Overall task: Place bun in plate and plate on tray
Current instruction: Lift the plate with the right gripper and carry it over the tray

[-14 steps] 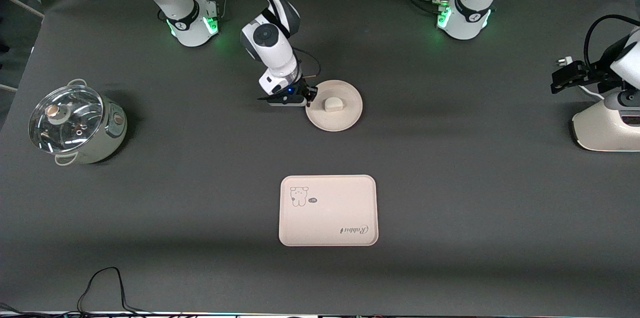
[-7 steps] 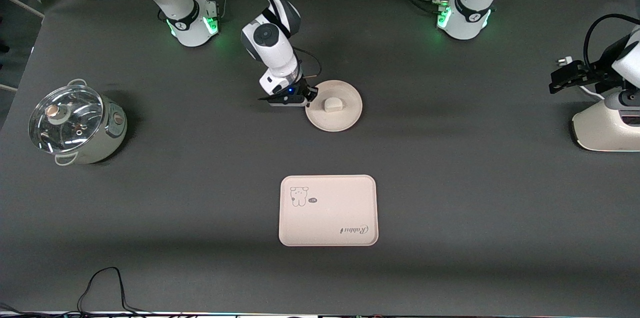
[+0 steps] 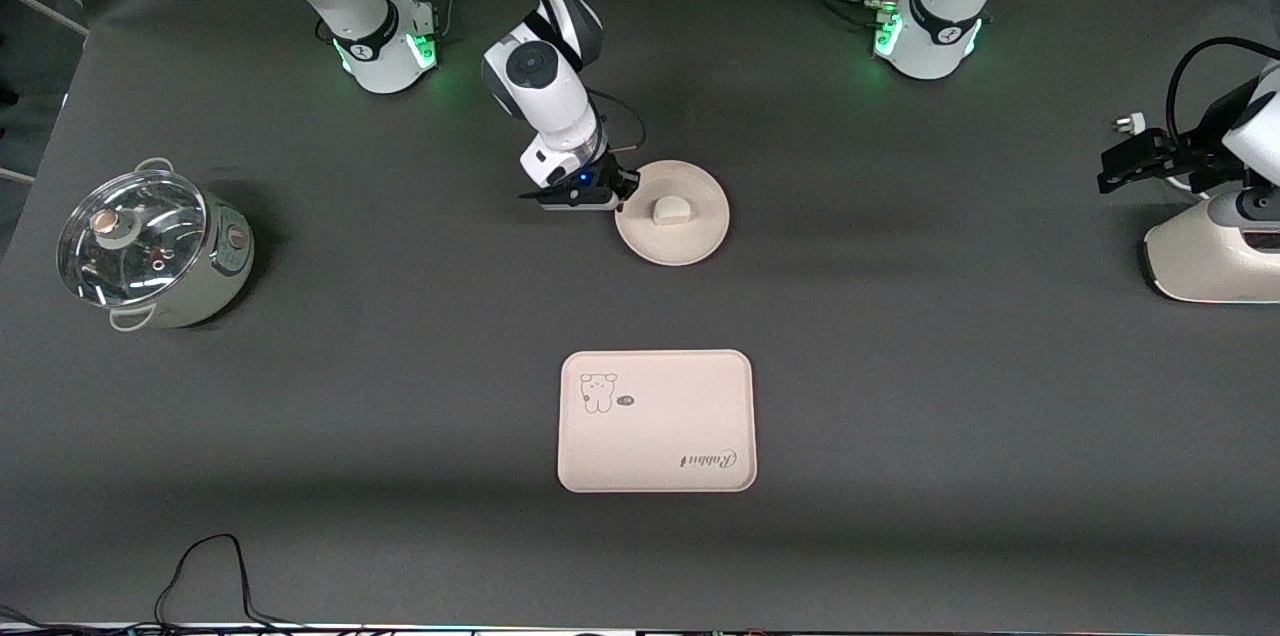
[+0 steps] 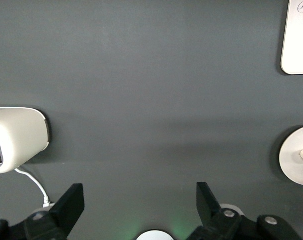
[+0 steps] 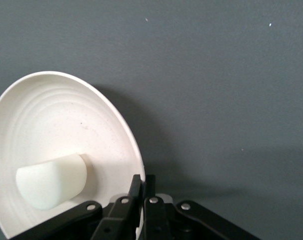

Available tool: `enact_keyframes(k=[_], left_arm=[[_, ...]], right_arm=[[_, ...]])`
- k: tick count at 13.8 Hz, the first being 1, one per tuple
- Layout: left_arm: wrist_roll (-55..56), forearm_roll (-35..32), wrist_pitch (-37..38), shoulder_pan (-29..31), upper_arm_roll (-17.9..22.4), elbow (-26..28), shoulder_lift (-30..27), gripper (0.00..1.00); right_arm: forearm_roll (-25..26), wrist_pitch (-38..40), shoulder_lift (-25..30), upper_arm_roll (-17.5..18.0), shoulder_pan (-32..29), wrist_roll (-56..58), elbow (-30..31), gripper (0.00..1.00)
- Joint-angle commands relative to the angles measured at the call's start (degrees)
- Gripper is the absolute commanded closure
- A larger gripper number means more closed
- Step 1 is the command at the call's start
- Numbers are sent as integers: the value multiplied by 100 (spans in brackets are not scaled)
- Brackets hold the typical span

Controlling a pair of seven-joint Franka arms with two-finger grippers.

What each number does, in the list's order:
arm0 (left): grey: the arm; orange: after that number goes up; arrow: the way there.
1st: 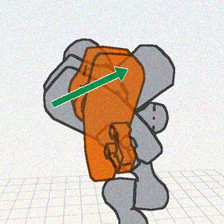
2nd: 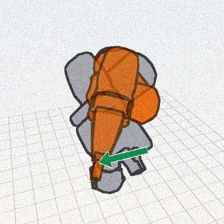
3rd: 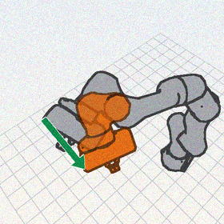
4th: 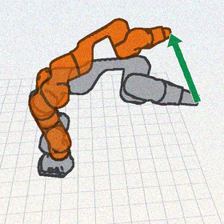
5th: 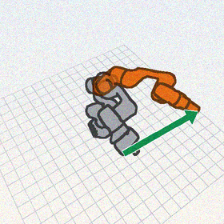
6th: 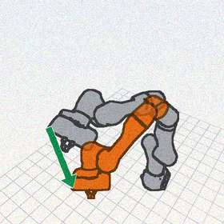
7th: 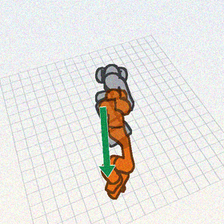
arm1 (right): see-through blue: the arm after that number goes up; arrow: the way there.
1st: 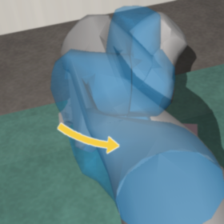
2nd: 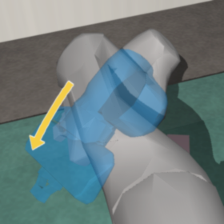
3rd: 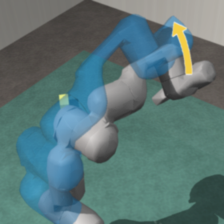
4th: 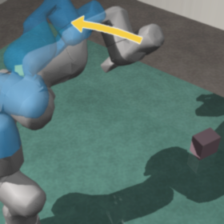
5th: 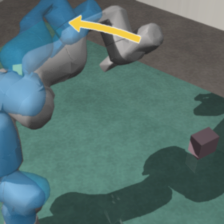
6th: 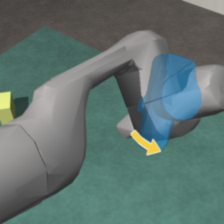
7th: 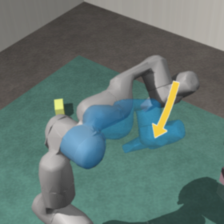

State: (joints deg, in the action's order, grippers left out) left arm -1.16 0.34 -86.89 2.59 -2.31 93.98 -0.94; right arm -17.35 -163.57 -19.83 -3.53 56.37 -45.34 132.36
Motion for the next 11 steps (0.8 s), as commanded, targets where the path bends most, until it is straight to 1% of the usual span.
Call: enact_keyframes(k=[1, 4, 6, 7, 8, 11], left_arm=[[-34, 28, -12, -21, 29, -47, 76, 0], [-25, 54, -12, -12, 29, -38, 76, 0], [-25, 63, -20, -12, 29, -38, 76, 0], [-25, 63, -21, -12, 29, -38, 76, 0], [-25, 63, -21, -12, 29, -38, 76, 0], [-25, 63, -21, -12, 37, -29, 76, 0]], right_arm=[[-155, 632, 742, 11, -82, 289, 44, 100], [-155, 695, 1095, 2, -82, 324, 27, 100], [-120, 703, 1052, -7, -161, 342, -192, 100], [-67, 703, 921, -16, -275, 403, -384, 100], [-75, 816, 755, -42, -415, 699, -639, 100], [-111, 1545, 210, -42, -1039, 1229, -1823, 100]])
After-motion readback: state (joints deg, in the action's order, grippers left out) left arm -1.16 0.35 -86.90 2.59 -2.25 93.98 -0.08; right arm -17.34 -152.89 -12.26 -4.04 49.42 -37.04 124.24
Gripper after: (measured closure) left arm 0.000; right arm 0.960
